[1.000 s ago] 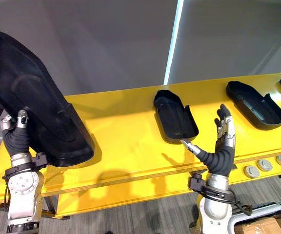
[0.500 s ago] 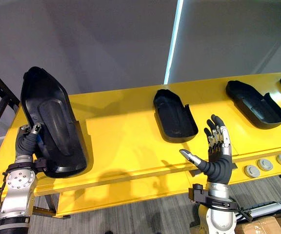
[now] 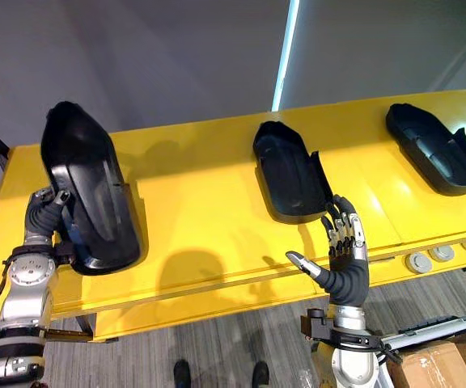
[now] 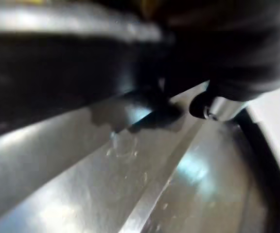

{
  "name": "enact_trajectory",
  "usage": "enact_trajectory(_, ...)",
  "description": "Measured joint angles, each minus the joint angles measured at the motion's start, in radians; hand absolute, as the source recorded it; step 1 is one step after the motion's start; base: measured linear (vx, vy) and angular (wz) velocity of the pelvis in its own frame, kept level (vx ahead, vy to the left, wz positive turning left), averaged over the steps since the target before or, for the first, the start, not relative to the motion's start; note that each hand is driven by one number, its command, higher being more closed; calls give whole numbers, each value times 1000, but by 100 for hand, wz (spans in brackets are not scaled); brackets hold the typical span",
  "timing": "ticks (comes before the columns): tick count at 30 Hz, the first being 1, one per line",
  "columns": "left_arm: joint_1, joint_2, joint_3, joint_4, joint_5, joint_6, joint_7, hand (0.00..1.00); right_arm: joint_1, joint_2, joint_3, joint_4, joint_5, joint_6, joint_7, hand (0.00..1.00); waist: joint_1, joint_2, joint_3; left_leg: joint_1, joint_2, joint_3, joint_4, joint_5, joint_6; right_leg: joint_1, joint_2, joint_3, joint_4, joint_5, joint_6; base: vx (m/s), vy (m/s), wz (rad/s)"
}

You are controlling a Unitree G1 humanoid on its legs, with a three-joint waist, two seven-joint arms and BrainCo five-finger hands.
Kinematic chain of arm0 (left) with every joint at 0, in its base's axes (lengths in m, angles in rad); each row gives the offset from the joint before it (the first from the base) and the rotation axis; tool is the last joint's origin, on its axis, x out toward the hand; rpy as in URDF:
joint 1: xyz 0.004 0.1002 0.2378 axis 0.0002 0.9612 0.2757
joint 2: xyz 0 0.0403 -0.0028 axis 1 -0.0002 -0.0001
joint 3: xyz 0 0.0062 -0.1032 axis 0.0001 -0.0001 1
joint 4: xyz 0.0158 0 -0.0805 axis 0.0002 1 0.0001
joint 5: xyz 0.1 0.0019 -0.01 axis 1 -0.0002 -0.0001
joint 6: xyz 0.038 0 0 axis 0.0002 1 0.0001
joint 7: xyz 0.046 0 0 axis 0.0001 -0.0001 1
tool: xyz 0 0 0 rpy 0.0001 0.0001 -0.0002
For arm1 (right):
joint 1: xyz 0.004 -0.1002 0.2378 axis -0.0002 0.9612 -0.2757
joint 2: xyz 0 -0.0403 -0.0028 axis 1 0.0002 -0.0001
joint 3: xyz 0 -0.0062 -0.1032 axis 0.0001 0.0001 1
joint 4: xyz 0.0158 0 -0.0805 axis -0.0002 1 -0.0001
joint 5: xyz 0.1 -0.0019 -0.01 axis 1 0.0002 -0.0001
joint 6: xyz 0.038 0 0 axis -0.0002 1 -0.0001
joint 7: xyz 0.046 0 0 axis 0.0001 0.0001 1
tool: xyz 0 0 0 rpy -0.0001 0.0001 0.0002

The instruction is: Walk over and take plastic housings, then place them on the shelf

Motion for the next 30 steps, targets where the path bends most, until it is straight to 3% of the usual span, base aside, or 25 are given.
enact_trajectory(6, -111, 43, -36, 115, 0, 5, 1, 0, 1, 2, 30, 0, 3, 0, 6, 0, -3, -1, 9, -10, 1, 16, 0, 0, 0, -18, 2, 14, 1, 1, -1, -4, 7, -7)
enact_trajectory(15, -136, 76, -36, 163, 13, 31, -1, 0, 24, 11, 48, 0, 29, 0, 18, 0, -22, -1, 23, -3, 3, 19, 0, 0, 0, -15, 3, 18, 4, 2, -2, -11, 3, -1)
enact_trajectory(19, -108, 72, -34, -18, 7, 46, 2, 0, 21, 19, 47, 0, 29, 5, 26, 0, -19, -2, 29, 10, 3, 18, 0, 0, 0, 0, 3, 18, 4, 2, -2, -32, 13, 1)
enact_trajectory(22, -51, 26, -33, -274, -83, 16, 1, 0, 2, 19, 43, 0, 27, 18, 27, 0, -6, -1, 28, 31, 2, 17, 0, 0, 0, 22, 3, 18, 3, 1, -2, -10, 4, 0)
enact_trajectory(26, -27, -17, -28, -403, -108, -19, 2, 0, -30, 18, 19, 2, 27, 36, 34, 0, 2, 1, 25, 52, 2, 13, 0, 0, 0, 48, 2, 12, 2, 1, -2, -37, 12, 5)
enact_trajectory(27, -23, -26, -7, -432, -105, -31, 12, 100, -42, 17, 18, 6, 26, 37, 38, 0, 1, 4, 16, 53, 2, 9, 0, 0, 0, 50, 2, 8, 2, 1, -2, -39, 14, 6)
enact_trajectory(30, 12, -66, 57, -511, -44, -51, 92, 100, -44, 17, 17, 16, 26, 37, 39, 0, 0, 20, -22, 54, -1, -5, 0, 2, 2, 58, -1, -2, 1, 1, -2, -31, 22, 10)
